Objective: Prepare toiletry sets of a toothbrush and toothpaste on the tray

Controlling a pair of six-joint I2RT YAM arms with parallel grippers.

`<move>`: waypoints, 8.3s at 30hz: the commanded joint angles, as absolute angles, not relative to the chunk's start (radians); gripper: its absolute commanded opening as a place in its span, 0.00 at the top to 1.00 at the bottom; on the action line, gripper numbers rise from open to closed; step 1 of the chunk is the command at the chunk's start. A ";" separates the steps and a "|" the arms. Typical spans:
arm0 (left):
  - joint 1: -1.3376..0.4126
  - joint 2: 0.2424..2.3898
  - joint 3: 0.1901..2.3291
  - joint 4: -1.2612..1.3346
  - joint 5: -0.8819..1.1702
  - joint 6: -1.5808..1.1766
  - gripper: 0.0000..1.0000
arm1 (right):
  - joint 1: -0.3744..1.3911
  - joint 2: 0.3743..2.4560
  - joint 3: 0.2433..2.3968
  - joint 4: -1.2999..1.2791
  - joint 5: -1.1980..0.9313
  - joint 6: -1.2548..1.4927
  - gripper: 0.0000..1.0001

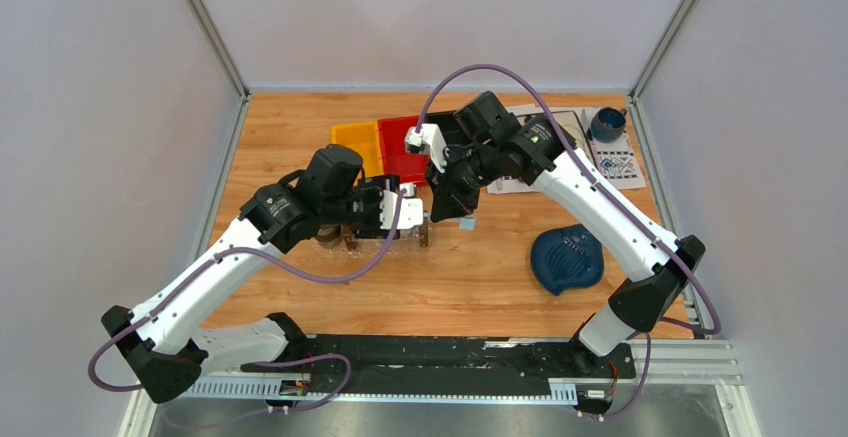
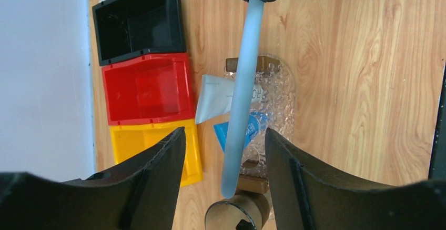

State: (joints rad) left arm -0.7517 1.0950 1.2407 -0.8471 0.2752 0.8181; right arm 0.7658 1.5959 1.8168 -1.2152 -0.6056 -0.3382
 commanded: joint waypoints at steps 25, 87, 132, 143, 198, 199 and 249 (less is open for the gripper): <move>-0.776 0.993 1.088 -0.703 0.181 0.756 1.00 | 0.756 1.542 1.928 -1.129 -0.468 -0.313 0.54; -0.390 0.962 0.899 0.618 0.927 -0.810 1.00 | 0.722 1.433 1.782 -0.336 -0.758 0.213 0.41; -0.377 0.868 1.015 -0.072 0.919 -0.261 0.36 | 0.790 1.424 1.845 -0.534 -0.594 -0.018 1.00; -0.370 0.838 1.184 -0.364 0.885 -0.043 0.36 | 0.788 1.351 1.723 -0.580 -0.525 -0.112 1.00; -0.370 0.962 1.147 0.063 1.066 -0.278 0.58 | 0.853 1.448 1.690 -0.713 -0.772 -0.222 1.00; -0.370 0.960 1.147 0.061 1.066 -0.278 0.60 | 0.853 1.447 1.690 -0.715 -0.770 -0.222 1.00; -0.193 0.739 0.819 -0.097 0.574 -0.058 1.00 | 0.693 1.279 1.399 -0.620 -0.529 -0.278 0.52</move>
